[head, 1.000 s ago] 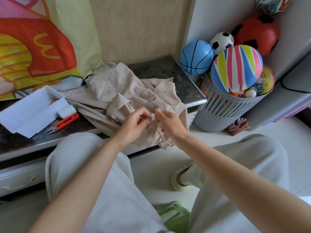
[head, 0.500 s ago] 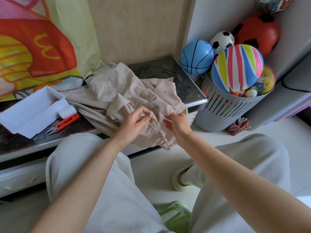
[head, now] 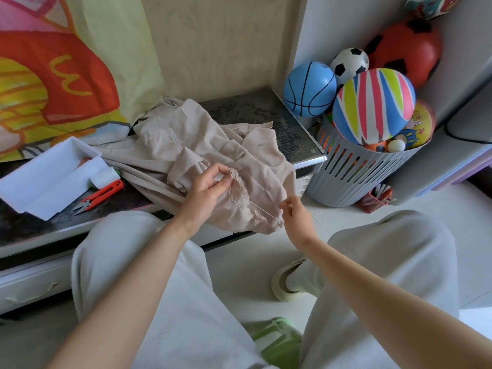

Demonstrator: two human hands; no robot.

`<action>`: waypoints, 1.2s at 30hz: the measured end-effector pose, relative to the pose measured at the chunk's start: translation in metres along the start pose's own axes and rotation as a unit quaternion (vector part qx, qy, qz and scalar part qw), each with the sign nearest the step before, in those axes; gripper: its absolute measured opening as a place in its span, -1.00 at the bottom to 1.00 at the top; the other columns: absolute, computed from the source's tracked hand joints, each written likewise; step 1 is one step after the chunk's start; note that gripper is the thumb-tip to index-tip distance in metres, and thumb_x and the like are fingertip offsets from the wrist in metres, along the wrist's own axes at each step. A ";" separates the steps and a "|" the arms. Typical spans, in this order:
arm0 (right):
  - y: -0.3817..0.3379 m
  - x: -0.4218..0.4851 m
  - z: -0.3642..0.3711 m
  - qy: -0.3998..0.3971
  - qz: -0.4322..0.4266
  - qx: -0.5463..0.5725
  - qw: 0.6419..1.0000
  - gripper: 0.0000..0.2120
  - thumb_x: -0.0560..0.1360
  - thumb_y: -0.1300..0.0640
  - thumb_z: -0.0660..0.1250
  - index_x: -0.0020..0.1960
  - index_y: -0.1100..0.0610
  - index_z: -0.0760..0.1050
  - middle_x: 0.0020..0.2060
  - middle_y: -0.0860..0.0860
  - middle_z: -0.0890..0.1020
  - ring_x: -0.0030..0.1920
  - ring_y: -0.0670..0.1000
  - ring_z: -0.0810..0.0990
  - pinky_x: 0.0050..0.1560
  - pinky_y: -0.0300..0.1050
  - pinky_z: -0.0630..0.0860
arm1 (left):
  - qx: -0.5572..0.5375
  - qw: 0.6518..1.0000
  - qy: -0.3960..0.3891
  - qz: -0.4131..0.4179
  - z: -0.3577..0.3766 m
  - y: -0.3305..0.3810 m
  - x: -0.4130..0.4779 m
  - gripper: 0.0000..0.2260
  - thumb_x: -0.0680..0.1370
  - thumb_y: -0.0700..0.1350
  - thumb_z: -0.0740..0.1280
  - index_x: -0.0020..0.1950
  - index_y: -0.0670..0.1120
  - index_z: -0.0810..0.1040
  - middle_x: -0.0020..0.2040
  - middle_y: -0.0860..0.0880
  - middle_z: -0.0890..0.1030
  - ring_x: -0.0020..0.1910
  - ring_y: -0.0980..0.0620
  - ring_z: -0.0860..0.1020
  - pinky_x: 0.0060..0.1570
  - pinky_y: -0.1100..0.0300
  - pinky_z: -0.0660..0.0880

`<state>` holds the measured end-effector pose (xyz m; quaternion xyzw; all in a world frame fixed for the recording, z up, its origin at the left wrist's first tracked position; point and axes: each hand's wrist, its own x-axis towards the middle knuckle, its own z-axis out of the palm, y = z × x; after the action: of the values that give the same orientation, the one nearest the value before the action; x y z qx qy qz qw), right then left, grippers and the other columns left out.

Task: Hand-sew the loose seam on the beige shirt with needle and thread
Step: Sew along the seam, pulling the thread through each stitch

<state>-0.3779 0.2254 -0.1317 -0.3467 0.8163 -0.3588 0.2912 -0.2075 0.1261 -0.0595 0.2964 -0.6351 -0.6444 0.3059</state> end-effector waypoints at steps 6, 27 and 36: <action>0.013 -0.003 -0.007 0.000 0.044 -0.105 0.994 -0.87 0.62 0.23 -0.01 0.05 0.14 0.31 -0.13 0.07 0.49 -0.24 0.03 0.41 -0.39 -0.16 0.25 | -0.003 1.000 0.020 0.009 0.001 0.003 -0.001 -0.85 0.62 -0.26 0.17 -0.12 -0.13 0.45 -0.33 0.15 0.55 -0.27 0.24 0.50 -0.17 0.43 0.42; -0.071 -0.012 0.008 -0.065 -0.155 0.174 0.970 -0.69 0.54 0.43 0.17 -0.19 0.05 0.44 -0.30 -0.09 0.54 -0.31 -0.17 0.49 -0.16 -0.41 0.44 | 0.025 0.997 0.064 0.021 0.000 -0.002 0.003 -0.87 0.59 -0.22 0.25 -0.14 -0.06 0.48 -0.36 0.18 0.53 -0.30 0.27 0.44 -0.19 0.43 0.37; -0.073 -0.013 0.013 -0.091 -0.155 0.198 0.964 -0.75 0.56 0.37 0.22 -0.15 0.06 0.49 -0.23 -0.12 0.58 -0.19 -0.21 0.54 -0.05 -0.32 0.49 | 0.003 0.998 0.070 0.006 0.000 -0.004 0.005 -0.80 0.61 -0.24 0.20 -0.20 -0.07 0.46 -0.34 0.15 0.50 -0.29 0.23 0.43 -0.19 0.39 0.37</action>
<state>-0.3354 0.1940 -0.0789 -0.4355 0.6356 -0.5204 0.3681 -0.2106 0.1228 -0.0629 0.3378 -0.6163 -0.6182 0.3521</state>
